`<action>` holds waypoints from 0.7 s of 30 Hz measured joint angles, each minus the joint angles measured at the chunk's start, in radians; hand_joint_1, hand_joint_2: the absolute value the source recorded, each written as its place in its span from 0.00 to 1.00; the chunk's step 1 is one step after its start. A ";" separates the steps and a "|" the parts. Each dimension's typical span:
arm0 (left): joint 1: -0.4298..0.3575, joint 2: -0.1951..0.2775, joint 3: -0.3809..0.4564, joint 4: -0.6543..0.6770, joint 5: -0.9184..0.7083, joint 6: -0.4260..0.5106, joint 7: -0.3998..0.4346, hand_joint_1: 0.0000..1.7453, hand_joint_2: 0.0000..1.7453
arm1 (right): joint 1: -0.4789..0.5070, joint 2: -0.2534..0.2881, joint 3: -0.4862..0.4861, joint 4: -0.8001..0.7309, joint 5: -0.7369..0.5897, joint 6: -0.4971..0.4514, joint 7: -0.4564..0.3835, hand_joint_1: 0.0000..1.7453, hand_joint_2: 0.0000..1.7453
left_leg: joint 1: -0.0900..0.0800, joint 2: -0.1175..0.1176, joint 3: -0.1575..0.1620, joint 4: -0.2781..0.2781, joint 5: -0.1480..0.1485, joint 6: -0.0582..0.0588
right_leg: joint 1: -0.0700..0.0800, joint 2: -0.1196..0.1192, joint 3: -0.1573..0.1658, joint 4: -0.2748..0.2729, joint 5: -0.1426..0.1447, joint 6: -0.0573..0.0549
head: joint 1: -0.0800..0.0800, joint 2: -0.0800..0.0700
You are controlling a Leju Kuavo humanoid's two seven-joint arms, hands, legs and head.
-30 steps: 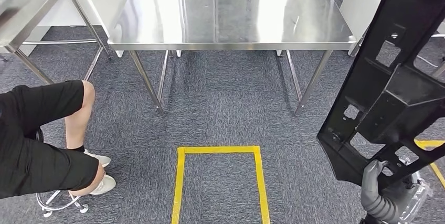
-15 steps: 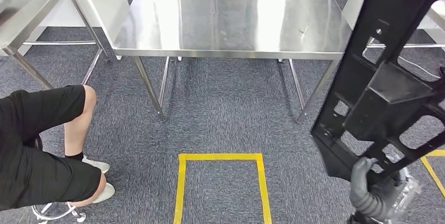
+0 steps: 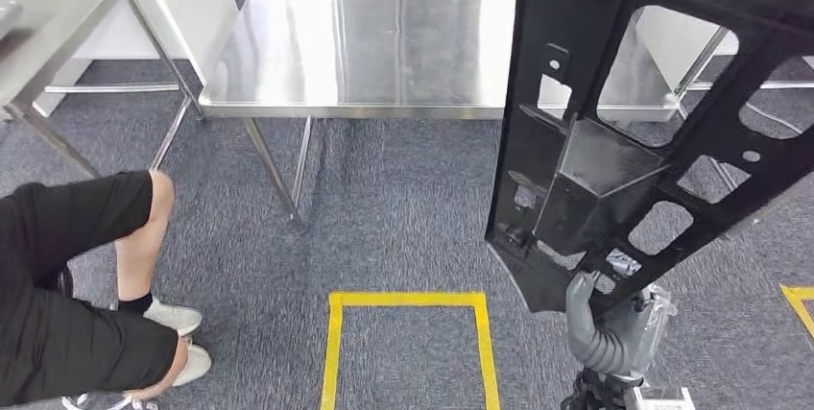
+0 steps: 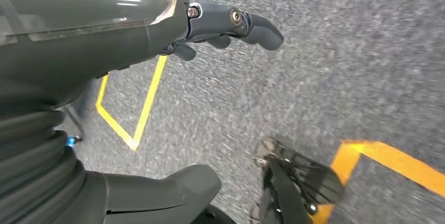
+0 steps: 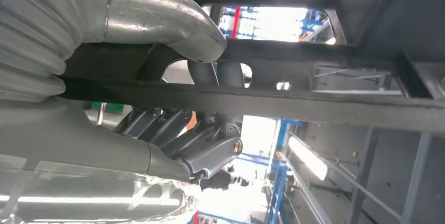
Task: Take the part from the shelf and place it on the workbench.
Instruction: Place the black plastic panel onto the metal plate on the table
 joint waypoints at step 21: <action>0.001 0.001 0.005 0.000 0.009 -0.006 0.010 0.00 1.00 | -0.060 0.061 0.002 0.069 0.036 0.070 0.002 1.00 1.00 | 0.000 -0.002 -0.029 -0.076 0.096 0.051 | 0.008 0.002 -0.107 0.215 -0.092 0.063 | 0.001 0.000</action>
